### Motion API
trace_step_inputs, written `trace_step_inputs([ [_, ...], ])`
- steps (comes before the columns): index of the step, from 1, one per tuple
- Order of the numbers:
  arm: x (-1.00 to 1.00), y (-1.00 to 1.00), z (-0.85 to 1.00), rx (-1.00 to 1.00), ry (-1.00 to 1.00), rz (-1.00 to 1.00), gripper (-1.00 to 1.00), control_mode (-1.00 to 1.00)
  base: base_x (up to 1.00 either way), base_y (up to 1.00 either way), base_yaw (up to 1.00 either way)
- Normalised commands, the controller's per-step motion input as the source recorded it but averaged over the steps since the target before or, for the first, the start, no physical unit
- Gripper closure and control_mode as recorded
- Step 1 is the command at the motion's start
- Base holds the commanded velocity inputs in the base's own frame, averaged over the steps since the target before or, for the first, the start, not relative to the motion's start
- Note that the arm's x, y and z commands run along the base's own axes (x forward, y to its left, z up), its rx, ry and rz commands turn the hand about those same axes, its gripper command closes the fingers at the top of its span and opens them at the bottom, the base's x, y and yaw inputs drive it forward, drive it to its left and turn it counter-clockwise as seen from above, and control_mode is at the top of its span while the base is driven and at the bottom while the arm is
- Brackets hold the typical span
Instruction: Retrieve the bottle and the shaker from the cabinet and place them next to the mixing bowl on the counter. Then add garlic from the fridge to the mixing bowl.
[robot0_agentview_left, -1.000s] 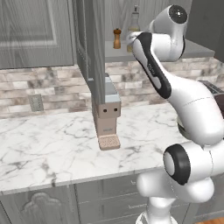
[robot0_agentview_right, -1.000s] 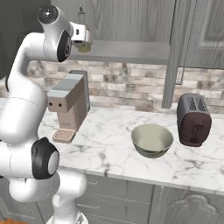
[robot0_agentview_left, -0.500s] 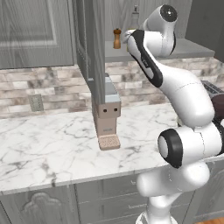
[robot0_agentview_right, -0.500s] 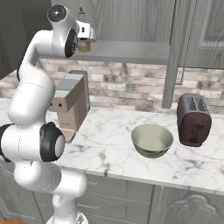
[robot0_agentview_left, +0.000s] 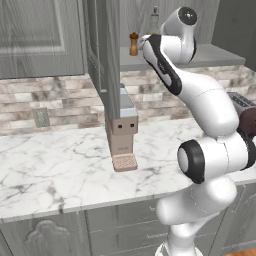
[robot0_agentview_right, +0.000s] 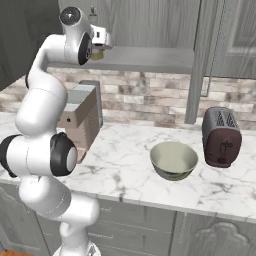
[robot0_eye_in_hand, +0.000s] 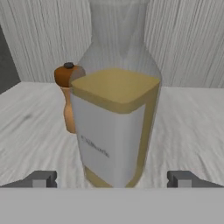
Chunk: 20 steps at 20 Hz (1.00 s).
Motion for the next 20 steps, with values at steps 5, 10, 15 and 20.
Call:
trace_step_inputs([
  [5, 0.19, 0.0, -0.01, 0.0, 0.0, 0.0, -1.0, -1.0, 0.0, 0.0, 0.0],
  [10, 0.2, 0.0, 0.0, 0.0, 0.0, 0.0, -1.0, -1.0, 0.0, 0.0, 0.0],
  [15, 0.21, 0.0, 0.0, 0.0, 0.0, 0.0, -1.0, -1.0, 0.0, 0.0, 0.0],
  [20, 0.09, 0.0, 0.0, 0.0, 0.0, 0.0, -1.0, -1.0, 0.0, 0.0, 0.0],
])
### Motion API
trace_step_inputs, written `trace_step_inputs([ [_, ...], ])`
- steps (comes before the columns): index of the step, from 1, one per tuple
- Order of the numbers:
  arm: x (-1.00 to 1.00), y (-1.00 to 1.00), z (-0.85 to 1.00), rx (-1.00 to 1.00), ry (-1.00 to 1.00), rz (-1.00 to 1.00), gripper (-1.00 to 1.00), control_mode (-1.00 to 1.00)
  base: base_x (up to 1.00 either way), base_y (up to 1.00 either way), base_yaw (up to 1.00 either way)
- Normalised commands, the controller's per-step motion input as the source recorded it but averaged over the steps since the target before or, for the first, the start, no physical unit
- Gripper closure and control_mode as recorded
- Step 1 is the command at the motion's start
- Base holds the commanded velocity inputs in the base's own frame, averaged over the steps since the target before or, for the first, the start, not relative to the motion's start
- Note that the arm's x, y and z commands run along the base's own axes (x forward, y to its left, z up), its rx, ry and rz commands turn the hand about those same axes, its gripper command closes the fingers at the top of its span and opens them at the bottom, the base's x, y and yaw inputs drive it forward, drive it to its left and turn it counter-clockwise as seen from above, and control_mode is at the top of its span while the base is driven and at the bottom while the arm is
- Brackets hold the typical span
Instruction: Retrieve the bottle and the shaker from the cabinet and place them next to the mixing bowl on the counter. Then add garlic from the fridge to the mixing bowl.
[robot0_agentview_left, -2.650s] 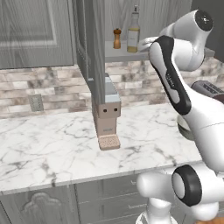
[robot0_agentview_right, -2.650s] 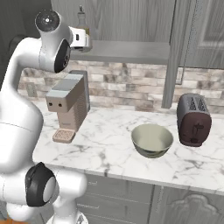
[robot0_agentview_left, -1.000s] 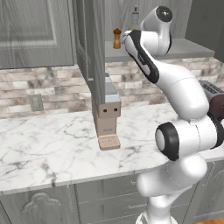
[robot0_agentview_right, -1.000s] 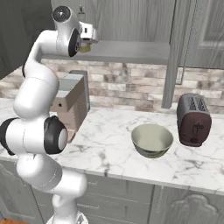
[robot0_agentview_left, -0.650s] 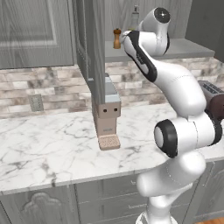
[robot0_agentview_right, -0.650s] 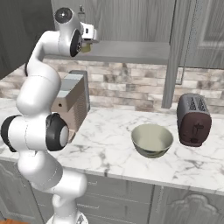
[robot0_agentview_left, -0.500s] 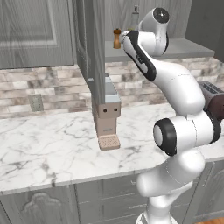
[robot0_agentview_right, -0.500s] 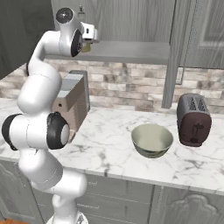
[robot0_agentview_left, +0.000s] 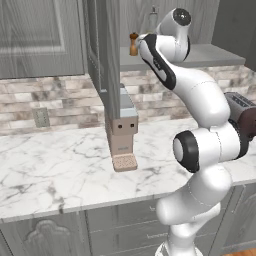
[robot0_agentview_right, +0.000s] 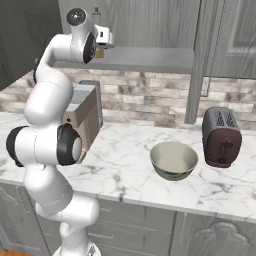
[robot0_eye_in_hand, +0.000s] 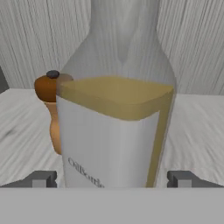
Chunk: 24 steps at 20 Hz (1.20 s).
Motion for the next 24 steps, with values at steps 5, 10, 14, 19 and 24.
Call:
trace_step_inputs([
  [5, 0.0, 0.0, 0.0, 0.0, 0.0, 0.0, 1.0, -1.0, 0.0, 0.0, 0.0],
  [10, 0.0, 0.0, 0.0, 0.0, 0.0, 0.0, 1.0, -1.0, 0.0, 0.0, 0.0],
  [14, 0.0, 0.0, 0.0, 0.0, 0.0, 0.0, 1.0, -1.0, 0.0, 0.0, 0.0],
  [19, -0.86, 0.0, 0.0, 0.0, -0.07, 0.0, 1.0, -1.0, 0.0, 0.0, 0.0],
  [24, -1.0, 0.0, -0.03, 0.02, -0.04, 0.0, 1.0, -1.0, 0.0, 0.0, 0.0],
])
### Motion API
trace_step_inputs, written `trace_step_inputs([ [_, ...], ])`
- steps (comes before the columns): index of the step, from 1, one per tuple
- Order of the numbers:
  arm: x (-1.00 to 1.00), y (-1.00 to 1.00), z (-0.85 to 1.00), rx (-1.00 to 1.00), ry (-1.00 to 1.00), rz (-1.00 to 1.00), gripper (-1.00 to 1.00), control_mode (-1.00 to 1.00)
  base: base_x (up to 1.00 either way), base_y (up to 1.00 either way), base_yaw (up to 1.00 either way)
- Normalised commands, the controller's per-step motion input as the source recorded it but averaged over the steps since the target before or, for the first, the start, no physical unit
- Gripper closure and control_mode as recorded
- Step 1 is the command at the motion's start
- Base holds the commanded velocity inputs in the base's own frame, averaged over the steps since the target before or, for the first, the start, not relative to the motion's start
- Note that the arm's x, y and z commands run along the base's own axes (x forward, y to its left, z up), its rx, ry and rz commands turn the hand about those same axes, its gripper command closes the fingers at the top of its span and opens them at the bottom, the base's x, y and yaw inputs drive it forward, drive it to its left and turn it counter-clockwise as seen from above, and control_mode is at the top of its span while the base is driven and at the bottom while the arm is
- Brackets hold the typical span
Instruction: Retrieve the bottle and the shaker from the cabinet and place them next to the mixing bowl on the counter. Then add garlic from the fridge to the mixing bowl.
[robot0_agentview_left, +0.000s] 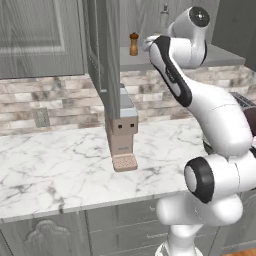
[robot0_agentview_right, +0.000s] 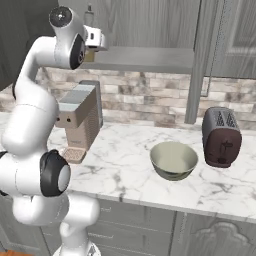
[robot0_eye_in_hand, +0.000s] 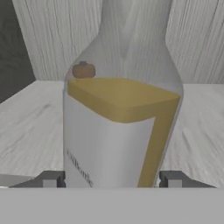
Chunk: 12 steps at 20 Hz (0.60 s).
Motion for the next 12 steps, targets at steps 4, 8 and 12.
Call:
trace_step_inputs([
  [4, -1.0, 0.0, -0.13, 0.01, 0.0, 0.0, 1.0, -1.0, 0.0, 0.0, 0.0],
  [8, -1.0, 0.0, -0.3, 0.0, 0.0, 0.0, 1.0, -1.0, 0.0, 0.0, 0.0],
  [12, -1.0, 0.0, -0.53, 0.0, 0.04, 0.0, 1.0, -1.0, 0.0, 0.0, 0.0],
])
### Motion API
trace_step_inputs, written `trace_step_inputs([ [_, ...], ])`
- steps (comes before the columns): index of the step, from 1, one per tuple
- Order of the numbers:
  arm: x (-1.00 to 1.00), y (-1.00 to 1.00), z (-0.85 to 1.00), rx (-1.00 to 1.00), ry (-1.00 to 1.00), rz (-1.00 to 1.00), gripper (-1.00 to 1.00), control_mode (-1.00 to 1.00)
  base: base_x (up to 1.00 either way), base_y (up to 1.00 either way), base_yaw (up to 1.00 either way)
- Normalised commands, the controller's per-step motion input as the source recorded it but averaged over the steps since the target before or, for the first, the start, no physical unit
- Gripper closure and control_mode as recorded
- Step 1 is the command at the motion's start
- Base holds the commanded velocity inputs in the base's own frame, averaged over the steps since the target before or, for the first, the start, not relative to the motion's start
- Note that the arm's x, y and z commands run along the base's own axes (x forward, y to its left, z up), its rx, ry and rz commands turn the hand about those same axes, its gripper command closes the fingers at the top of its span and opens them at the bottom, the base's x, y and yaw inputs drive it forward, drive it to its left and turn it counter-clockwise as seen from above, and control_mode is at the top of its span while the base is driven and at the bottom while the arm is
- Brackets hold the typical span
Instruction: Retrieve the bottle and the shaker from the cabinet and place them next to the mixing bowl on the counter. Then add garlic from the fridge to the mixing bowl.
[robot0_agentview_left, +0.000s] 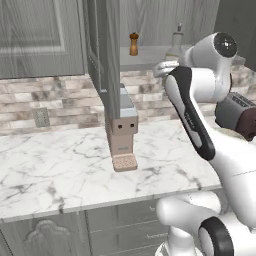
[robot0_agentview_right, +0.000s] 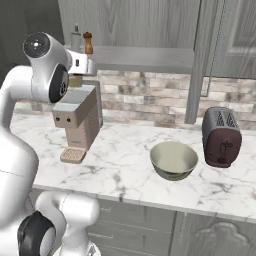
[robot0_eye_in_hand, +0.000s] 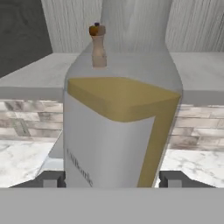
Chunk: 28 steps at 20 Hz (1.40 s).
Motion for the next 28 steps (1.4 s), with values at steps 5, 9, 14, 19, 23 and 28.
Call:
trace_step_inputs([
  [5, -0.86, 0.0, -0.79, -0.01, 0.09, 0.0, 1.0, -1.0, 0.0, 0.0, 0.0],
  [9, -0.07, -0.11, -0.93, -0.09, 0.13, -0.06, 1.0, -1.0, 0.0, 0.0, 0.0],
  [14, 0.07, -0.42, -0.77, -0.09, 0.14, -0.12, 1.0, -1.0, 0.0, 0.0, 0.0],
  [19, 0.82, -0.71, -0.42, -0.02, 0.08, -0.07, 1.0, -1.0, 0.0, 0.0, 0.0],
  [23, 1.0, -0.62, -0.14, 0.0, 0.0, 0.03, 1.0, -1.0, 0.0, 0.0, 0.0],
  [28, 0.68, -0.33, -0.09, 0.0, -0.02, 0.06, 1.0, -1.0, 0.0, 0.0, 0.0],
])
